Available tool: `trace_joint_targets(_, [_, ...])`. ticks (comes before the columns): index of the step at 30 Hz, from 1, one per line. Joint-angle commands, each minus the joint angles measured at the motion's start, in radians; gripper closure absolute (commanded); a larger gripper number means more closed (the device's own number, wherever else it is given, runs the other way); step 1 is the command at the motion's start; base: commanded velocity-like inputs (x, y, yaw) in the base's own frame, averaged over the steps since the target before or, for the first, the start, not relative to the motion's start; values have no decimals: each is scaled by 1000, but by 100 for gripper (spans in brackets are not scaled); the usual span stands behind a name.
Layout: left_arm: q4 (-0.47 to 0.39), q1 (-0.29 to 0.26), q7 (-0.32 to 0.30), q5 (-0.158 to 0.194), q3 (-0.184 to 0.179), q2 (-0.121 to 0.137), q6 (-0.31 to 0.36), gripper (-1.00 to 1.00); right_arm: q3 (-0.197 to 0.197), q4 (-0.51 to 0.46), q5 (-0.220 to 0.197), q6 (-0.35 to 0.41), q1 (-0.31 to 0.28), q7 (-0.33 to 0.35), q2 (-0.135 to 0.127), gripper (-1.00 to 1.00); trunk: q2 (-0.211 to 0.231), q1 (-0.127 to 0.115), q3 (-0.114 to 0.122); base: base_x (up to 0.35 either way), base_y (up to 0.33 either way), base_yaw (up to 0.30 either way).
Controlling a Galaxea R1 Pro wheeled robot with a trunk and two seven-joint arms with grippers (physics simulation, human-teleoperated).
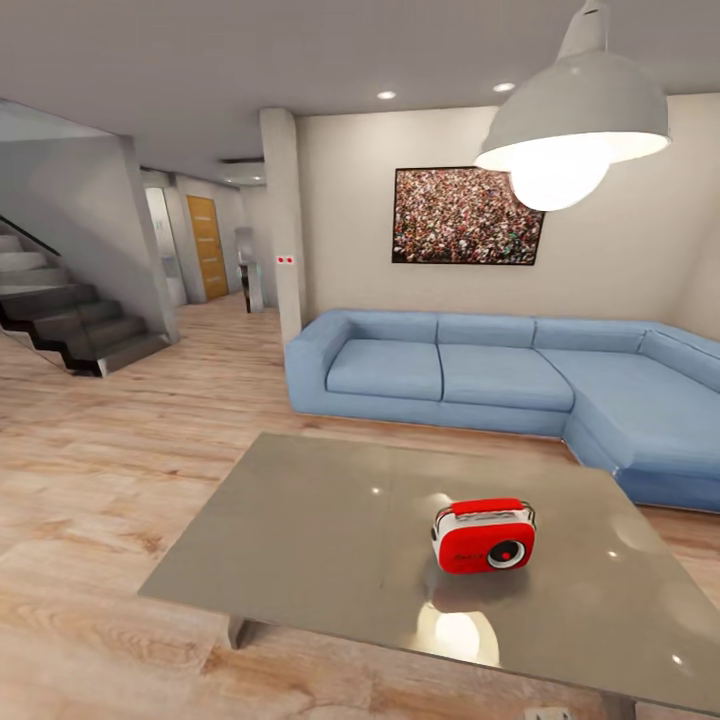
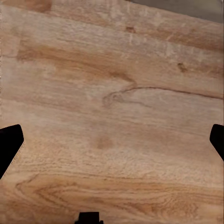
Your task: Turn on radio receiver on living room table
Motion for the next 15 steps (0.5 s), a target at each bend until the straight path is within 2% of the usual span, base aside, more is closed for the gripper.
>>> trace_joint_targets(1, [0, 0, 0, 1, 0, 3, 0, -100, 0, 0, 0, 0, 0, 0, 0, -100, 0, 0, 0, 242, 96, 0])
trace_joint_targets(10, [0, 0, 0, 0, 0, 12, 0, -100, -7, 0, -1, -7, 0, 0, -1, -100, 0, 0, 0, 290, 29, 0])
trace_joint_targets(15, [0, 0, 0, 0, 0, 12, 0, -100, -11, 5, -4, -46, 0, 0, -11, -100, 0, 0, 0, 52, 1, -35])
